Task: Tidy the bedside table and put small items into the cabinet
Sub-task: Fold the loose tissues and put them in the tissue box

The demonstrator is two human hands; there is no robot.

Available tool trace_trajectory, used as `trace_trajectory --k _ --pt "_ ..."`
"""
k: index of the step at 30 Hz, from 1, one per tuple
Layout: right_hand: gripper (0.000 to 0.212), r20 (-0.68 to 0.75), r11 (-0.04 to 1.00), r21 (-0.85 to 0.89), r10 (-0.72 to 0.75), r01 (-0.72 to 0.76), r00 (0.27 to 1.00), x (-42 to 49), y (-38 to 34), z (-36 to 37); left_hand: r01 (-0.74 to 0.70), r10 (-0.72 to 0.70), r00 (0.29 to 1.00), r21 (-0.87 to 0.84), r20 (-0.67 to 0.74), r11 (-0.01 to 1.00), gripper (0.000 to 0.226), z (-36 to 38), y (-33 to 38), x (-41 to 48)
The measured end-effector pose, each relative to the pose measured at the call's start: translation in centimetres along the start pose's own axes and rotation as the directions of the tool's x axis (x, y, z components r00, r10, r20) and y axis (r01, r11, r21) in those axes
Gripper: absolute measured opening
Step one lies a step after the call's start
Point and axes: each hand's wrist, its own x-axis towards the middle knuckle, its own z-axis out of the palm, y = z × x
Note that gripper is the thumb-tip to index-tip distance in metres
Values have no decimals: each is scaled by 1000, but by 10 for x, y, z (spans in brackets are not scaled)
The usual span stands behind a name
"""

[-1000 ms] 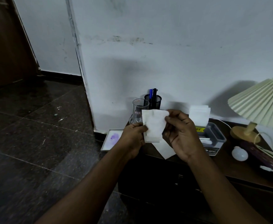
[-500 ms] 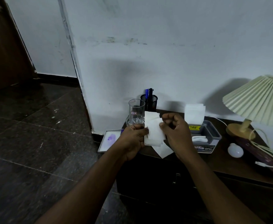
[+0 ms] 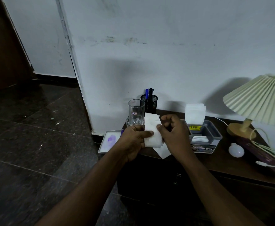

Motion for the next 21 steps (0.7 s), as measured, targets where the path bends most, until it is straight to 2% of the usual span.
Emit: trace_trajectory --k 3,4,7,8,10,11,12,14,15,16,17,19,20,21 --pt "22 -94 998 -18 -62 61 994 -4 -5 -3 -4 5 1000 12 -28 1000 21 -2 1 0" --pt "23 -81 998 1 -70 71 994 -3 -6 -5 -7 7 1000 16 -27 1000 21 -2 1 -1" --pt "40 181 993 116 0 -21 984 -3 -12 -10 -19 19 1000 35 -16 999 24 -2 -1 -2" --pt "49 211 988 149 11 -44 977 -2 -13 -10 -13 13 1000 40 -16 999 25 -2 0 -2" --pt "70 130 976 213 11 -39 991 -1 -15 -12 20 -19 999 48 -37 999 26 -2 3 -2" --pt "74 86 966 259 3 -25 996 0 -16 -14 36 -34 999 47 -42 998 25 -2 4 -1" --pt "71 69 947 319 10 -32 998 1 -16 -16 45 -44 998 45 -37 998 24 -2 4 -2" --pt "65 156 903 413 54 -115 986 2 -17 -16 49 -49 999 42 -8 998 21 -2 4 -3" --pt "68 175 915 381 68 -131 982 1 -17 -16 46 -46 999 42 3 998 20 -2 4 -4" --pt "71 134 957 280 39 -76 990 -1 -17 -16 40 -40 999 42 -1 998 20 -3 4 -4" --pt "72 38 993 113 -46 41 998 -3 -16 -17 31 -30 999 40 -25 999 21 -3 5 -3" --pt "59 -99 952 -170 -275 256 956 -5 -14 -19 10 -6 994 35 -109 999 27 -5 9 -2" --pt "47 -67 925 -248 -314 289 947 -6 -14 -18 -8 13 989 38 -150 999 32 -7 11 -2" --pt "34 22 901 -333 -288 279 957 -8 -11 -17 -34 42 984 50 -176 998 33 -8 13 -3"
